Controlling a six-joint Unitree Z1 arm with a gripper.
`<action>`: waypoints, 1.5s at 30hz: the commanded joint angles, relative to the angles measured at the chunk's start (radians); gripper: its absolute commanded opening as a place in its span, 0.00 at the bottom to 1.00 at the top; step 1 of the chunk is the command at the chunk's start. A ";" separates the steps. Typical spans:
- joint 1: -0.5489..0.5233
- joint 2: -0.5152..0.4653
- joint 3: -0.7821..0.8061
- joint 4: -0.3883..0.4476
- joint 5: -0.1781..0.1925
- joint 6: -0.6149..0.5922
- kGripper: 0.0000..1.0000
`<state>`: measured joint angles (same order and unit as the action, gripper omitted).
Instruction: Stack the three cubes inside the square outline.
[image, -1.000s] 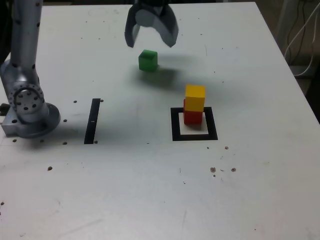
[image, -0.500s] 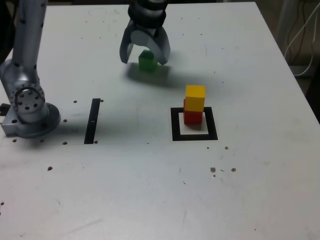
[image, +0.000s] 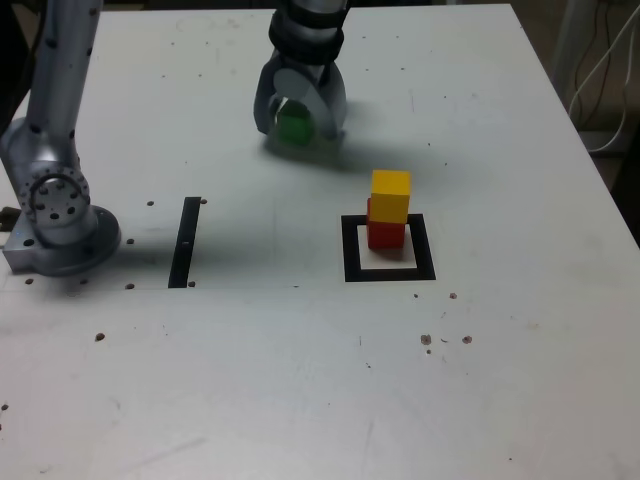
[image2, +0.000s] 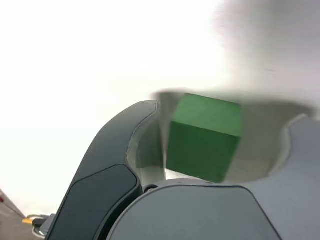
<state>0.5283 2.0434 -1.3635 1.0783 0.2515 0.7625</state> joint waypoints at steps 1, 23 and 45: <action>0.003 -0.006 0.004 -0.011 -0.015 0.019 0.55; 0.016 -0.018 -0.033 -0.011 -0.038 0.035 0.17; -0.099 -0.082 -0.284 0.305 -0.121 -0.091 0.17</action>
<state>0.4380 1.9722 -1.6342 1.3687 0.1297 0.6782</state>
